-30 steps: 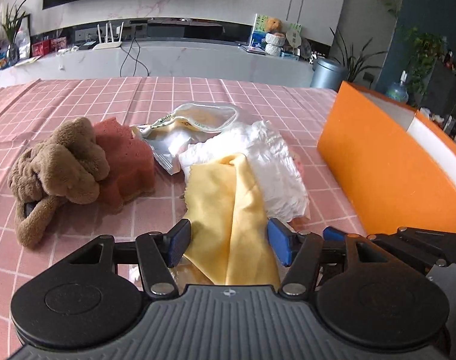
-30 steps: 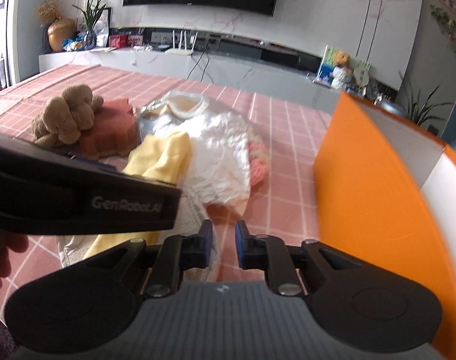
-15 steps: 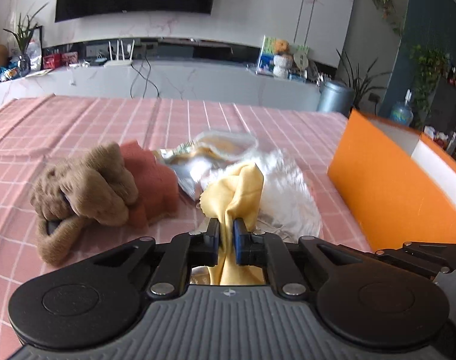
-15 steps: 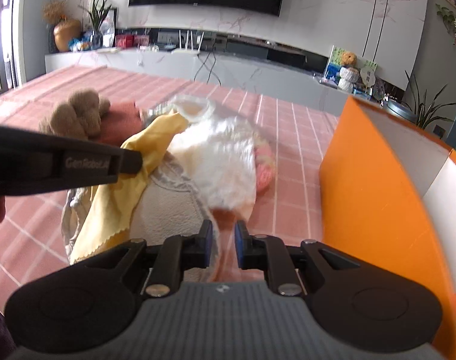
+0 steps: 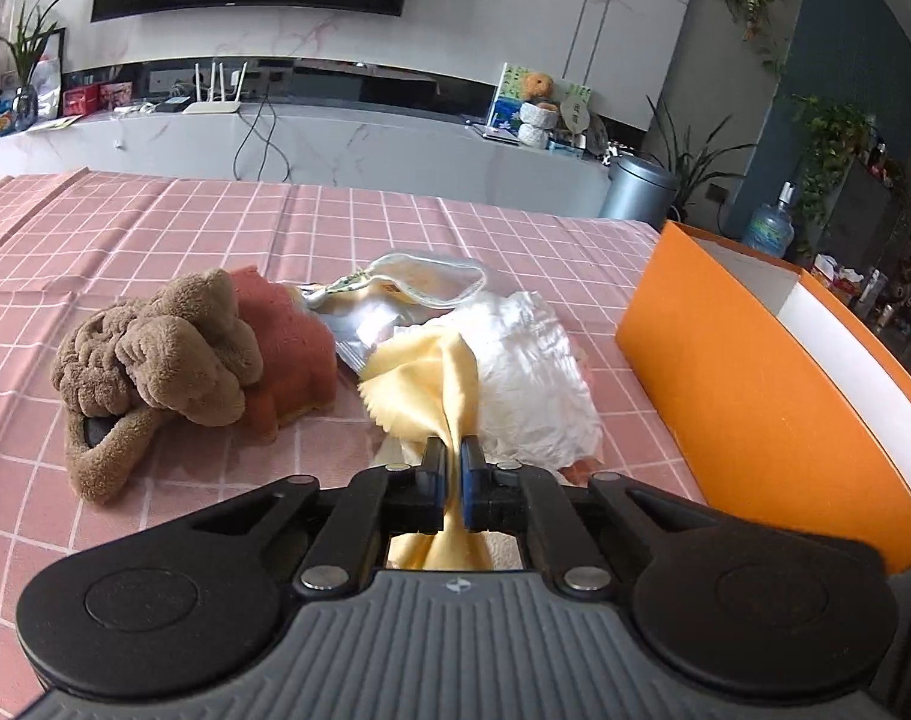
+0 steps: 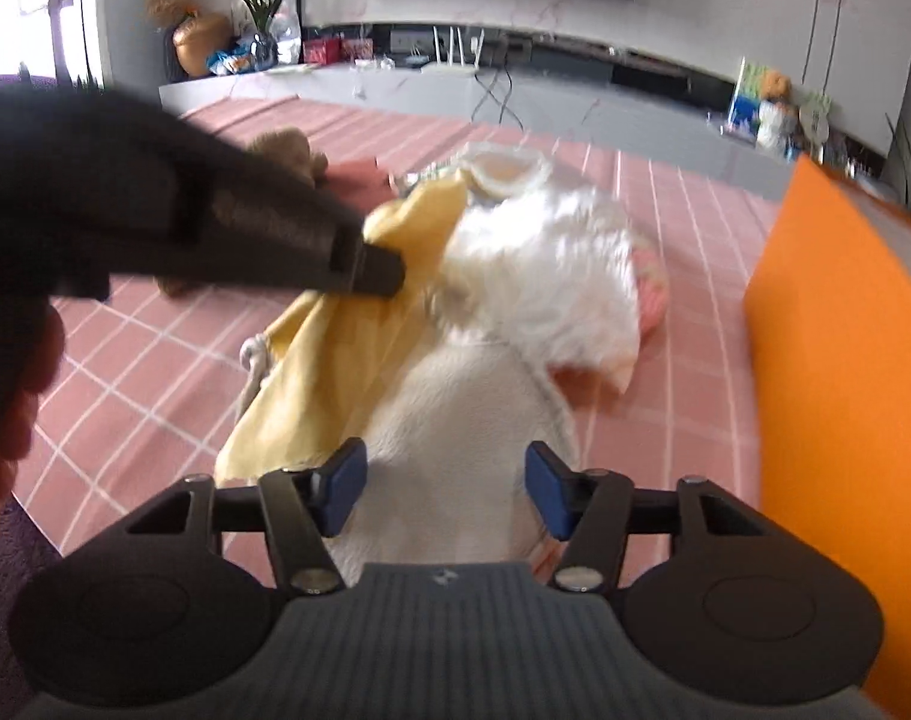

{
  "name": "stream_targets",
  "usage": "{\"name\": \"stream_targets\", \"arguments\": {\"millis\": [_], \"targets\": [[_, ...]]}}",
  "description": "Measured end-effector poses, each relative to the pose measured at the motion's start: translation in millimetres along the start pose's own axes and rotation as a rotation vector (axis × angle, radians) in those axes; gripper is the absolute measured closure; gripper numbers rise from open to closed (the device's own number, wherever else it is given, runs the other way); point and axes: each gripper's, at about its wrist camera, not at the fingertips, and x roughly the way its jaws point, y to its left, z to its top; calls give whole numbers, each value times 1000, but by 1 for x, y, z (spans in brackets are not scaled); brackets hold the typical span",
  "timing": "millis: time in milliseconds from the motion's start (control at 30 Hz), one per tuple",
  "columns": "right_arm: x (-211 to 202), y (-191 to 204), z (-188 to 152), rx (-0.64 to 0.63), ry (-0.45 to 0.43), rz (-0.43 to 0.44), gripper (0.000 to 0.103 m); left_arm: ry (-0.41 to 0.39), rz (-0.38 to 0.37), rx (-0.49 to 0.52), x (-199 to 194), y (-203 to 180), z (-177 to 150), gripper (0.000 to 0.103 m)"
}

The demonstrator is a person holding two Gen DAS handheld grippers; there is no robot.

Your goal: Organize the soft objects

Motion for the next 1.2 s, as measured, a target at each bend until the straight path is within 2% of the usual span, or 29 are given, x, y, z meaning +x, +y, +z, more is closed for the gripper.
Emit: {"name": "stream_targets", "arguments": {"millis": [133, 200, 267, 367, 433, 667, 800, 900, 967, 1000, 1033, 1067, 1100, 1133, 1167, 1200], "targets": [[0, -1, -3, 15, -3, 5, 48, -15, 7, 4, -7, 0, 0, 98], [0, 0, -3, 12, -6, 11, 59, -24, 17, 1, -11, -1, 0, 98], [-1, 5, -4, -10, -10, 17, 78, -29, 27, -2, -15, 0, -1, 98], [-2, 10, -5, -40, -17, 5, 94, -36, 42, -6, -22, 3, -2, 98], [-5, 10, -6, -38, -19, -3, 100, -38, 52, -11, -27, 5, -4, 98], [-36, 6, -10, -40, -32, -82, 102, -12, 84, -26, -35, 9, -14, 98], [-42, -7, -18, 8, 23, -128, 102, 67, 100, -13, -25, 11, -23, 98], [-41, -9, -26, 18, 48, -125, 101, 116, 67, -8, -15, 11, -31, 98], [-43, -9, -26, 16, 44, -124, 97, 135, 56, 14, -12, 8, -36, 96], [-45, -9, -24, 14, 33, -121, 96, 137, 58, 20, -12, 8, -37, 90], [-48, -9, -23, 12, 17, -119, 93, 139, 59, 22, -11, 8, -38, 79], [-50, -8, -20, 3, 3, -109, 76, 147, 62, 21, -10, 9, -37, 74], [-51, -7, -18, -9, -7, -95, 63, 145, 71, 13, -10, 11, -37, 64], [-50, -6, -16, -23, -9, -85, 39, 140, 80, 8, -10, 12, -37, 54], [-47, -5, -15, -38, -5, -82, 28, 140, 88, 7, -10, 12, -36, 50], [-44, -5, -14, -45, 0, -85, 27, 144, 88, 5, -8, 12, -35, 45]]}}
